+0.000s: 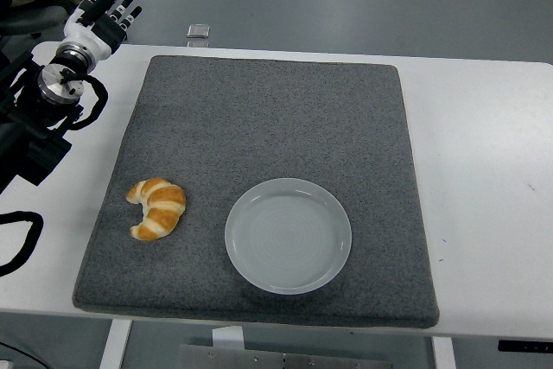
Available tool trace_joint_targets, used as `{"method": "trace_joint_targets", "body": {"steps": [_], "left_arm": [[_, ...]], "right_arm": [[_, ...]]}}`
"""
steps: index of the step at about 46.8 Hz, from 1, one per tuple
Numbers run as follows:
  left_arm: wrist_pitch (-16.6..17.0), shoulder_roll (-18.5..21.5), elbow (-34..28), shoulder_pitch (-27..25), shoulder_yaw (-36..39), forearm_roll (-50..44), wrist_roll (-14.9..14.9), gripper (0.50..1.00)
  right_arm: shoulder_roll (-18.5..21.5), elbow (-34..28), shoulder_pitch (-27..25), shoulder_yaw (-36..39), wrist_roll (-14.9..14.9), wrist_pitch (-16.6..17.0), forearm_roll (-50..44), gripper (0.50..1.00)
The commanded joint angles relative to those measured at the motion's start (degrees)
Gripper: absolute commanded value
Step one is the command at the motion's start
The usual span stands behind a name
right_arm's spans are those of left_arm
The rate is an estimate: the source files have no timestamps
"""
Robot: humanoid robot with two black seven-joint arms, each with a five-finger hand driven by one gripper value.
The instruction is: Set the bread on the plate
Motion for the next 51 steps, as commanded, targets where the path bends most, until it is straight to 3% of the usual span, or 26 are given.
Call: {"method": "trace_joint_targets", "body": {"steps": [1,18,22,34,41,47,51], "left_arm": [[0.0,0.0,0.0,0.0,0.0,0.0,0.0,0.999],[-2.5,0.5,0.0,-1.2,3.1,-0.1,0.4,0.999],[-5.1,0.8,-0.1,-2.6,7.7,0.0,0.3,0.999],[-5.6,5.6,-4.4,-6.3,25.3,2.1,-0.8,0.996],[-5.4,6.1,-6.9,-6.2,26.1,8.9,-3.3,0.996],[-5.7,7.7,-10.8,-5.1,26.3,17.2,-9.0,0.996],[-5.9,9.8,-16.0,-4.2,26.8,22.7,-9.6,0.996]], "right_arm": [[0.0,0.0,0.0,0.0,0.0,0.0,0.0,0.93],[0.0,0.0,0.0,0.0,0.0,0.0,0.0,0.932],[0.0,0.0,0.0,0.0,0.0,0.0,0.0,0.93],[0.0,0.0,0.0,0.0,0.0,0.0,0.0,0.93],[0.0,0.0,0.0,0.0,0.0,0.0,0.0,0.93],[0.0,0.0,0.0,0.0,0.0,0.0,0.0,0.932],[0.0,0.0,0.0,0.0,0.0,0.0,0.0,0.932]]}}
